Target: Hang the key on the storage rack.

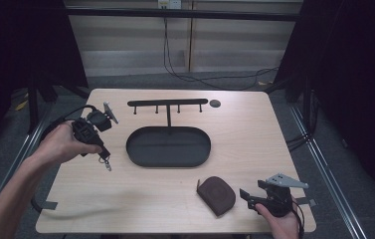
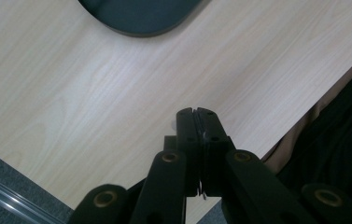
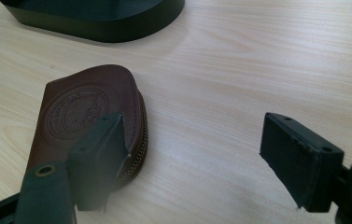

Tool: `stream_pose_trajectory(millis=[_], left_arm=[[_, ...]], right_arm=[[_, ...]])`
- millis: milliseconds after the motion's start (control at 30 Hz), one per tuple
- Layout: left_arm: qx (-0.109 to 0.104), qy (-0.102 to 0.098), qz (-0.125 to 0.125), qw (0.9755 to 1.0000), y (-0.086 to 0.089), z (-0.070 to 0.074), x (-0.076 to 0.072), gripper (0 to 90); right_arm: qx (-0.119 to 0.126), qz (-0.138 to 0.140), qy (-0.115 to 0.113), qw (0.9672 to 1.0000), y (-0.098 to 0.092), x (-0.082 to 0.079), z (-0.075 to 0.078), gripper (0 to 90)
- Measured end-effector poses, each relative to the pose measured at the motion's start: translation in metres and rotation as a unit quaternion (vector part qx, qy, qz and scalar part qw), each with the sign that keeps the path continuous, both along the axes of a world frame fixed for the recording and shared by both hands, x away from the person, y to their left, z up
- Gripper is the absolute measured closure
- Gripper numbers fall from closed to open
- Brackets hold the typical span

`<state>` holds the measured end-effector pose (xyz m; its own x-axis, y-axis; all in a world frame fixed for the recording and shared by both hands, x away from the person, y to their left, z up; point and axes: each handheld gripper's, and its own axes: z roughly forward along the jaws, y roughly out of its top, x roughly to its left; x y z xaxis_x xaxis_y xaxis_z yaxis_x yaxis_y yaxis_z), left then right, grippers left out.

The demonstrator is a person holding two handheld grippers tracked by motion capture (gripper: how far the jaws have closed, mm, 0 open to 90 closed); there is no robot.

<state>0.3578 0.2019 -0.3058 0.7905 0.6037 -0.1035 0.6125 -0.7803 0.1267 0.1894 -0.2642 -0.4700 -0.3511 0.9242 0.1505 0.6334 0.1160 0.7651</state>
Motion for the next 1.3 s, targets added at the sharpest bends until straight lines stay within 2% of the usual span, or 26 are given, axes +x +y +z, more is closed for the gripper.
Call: stream_pose_trajectory(millis=[200,567,633,767,1067,1200,1300], left_arm=[[0.007,-0.006,-0.003,0.9999,-0.006,0.013,0.005,89.1],[0.009,-0.018,0.001,0.9998,-0.021,0.030,0.015,89.1],[0.005,-0.018,0.000,0.9998,-0.025,0.032,0.018,89.1],[0.013,-0.022,-0.001,0.9997,-0.030,0.035,0.024,89.1],[0.007,-0.023,0.003,0.9997,-0.040,0.046,0.037,89.1],[-0.011,-0.022,0.010,0.9997,-0.042,0.051,0.042,89.1],[-0.008,-0.020,0.013,0.9997,-0.044,0.052,0.048,89.1]], right_arm=[[0.000,0.001,0.001,1.0000,0.000,0.000,0.000,22.1],[0.001,0.003,0.000,1.0000,0.000,0.000,0.000,21.9],[0.000,0.003,-0.001,1.0000,0.000,-0.001,0.000,21.9],[0.000,0.004,-0.002,1.0000,0.001,-0.001,0.000,21.8],[0.001,0.006,-0.002,1.0000,0.001,-0.001,0.000,21.7],[0.002,0.006,-0.002,1.0000,0.000,-0.001,0.000,21.7],[0.003,0.007,-0.001,1.0000,0.000,-0.001,0.000,21.7]])
